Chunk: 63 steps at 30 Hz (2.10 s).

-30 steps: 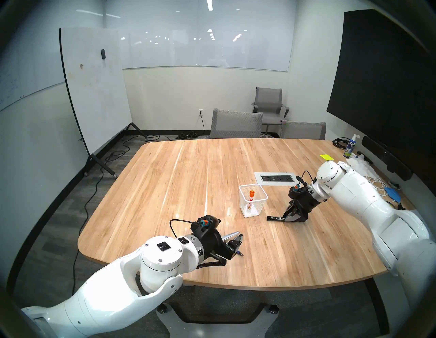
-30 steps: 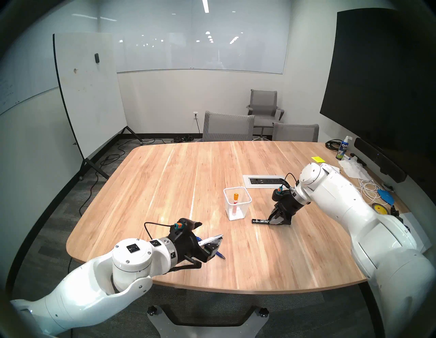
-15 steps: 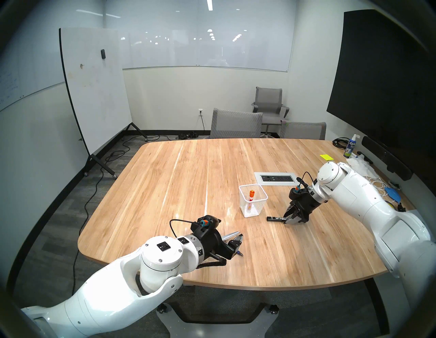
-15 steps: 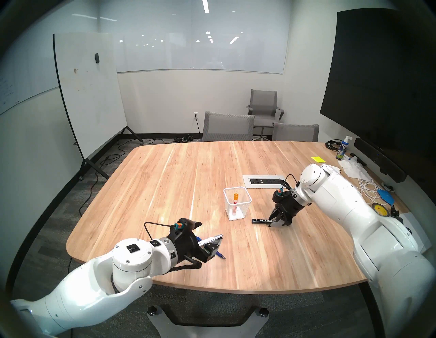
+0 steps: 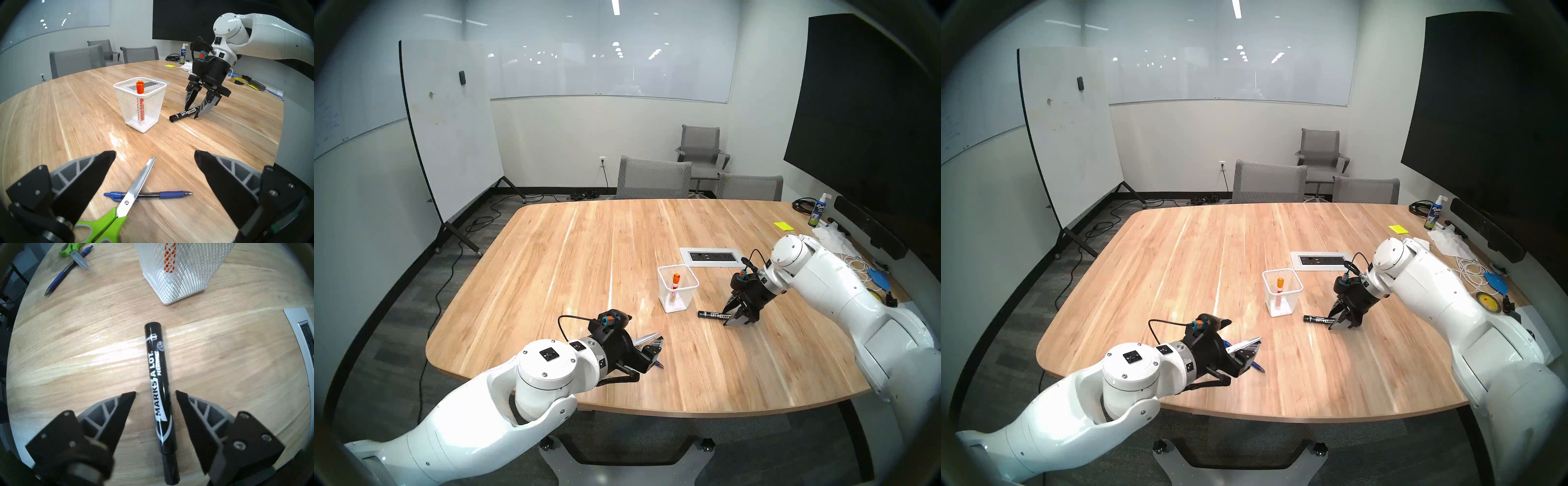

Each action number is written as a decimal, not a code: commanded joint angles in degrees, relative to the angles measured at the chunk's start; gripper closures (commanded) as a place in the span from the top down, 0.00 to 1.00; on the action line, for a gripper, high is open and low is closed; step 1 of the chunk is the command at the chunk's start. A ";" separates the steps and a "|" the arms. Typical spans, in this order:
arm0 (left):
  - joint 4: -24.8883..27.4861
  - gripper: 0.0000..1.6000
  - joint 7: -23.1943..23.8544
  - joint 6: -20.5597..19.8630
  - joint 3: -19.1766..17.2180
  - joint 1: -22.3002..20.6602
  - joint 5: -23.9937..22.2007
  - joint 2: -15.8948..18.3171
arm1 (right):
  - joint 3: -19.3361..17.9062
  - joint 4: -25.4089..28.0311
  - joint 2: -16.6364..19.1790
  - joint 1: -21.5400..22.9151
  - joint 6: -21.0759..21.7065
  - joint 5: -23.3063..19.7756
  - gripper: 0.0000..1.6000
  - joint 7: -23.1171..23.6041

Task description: Place the pen, the marker, and the scissors into the pen holder

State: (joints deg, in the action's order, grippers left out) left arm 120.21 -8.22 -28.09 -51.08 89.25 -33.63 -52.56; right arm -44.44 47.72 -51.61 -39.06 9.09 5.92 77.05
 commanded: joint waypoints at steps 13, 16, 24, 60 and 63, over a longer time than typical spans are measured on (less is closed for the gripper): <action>0.92 1.00 -0.04 0.38 -0.12 -0.12 0.04 -0.23 | -2.26 2.72 1.86 0.06 -0.17 -1.55 0.00 -0.60; 0.90 1.00 -0.03 0.36 -0.11 -0.14 0.03 -0.24 | -3.26 3.46 2.37 0.69 0.18 -2.36 0.00 0.02; 0.90 1.00 -0.03 0.36 -0.11 -0.14 0.03 -0.24 | -4.60 3.45 3.10 2.21 0.26 -2.66 0.00 1.50; 0.01 1.00 1.10 -0.85 0.60 -2.00 0.42 -0.46 | -10.46 21.97 14.53 -4.10 -4.23 -6.19 0.00 6.37; -0.78 1.00 2.24 -2.09 1.12 -3.80 0.42 -0.91 | -10.42 22.67 14.71 -4.48 -4.47 -5.80 0.00 6.07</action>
State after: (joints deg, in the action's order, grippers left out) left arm 119.98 -7.82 -28.26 -50.85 88.95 -33.54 -52.56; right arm -53.80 67.33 -39.17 -42.85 4.67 0.27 84.11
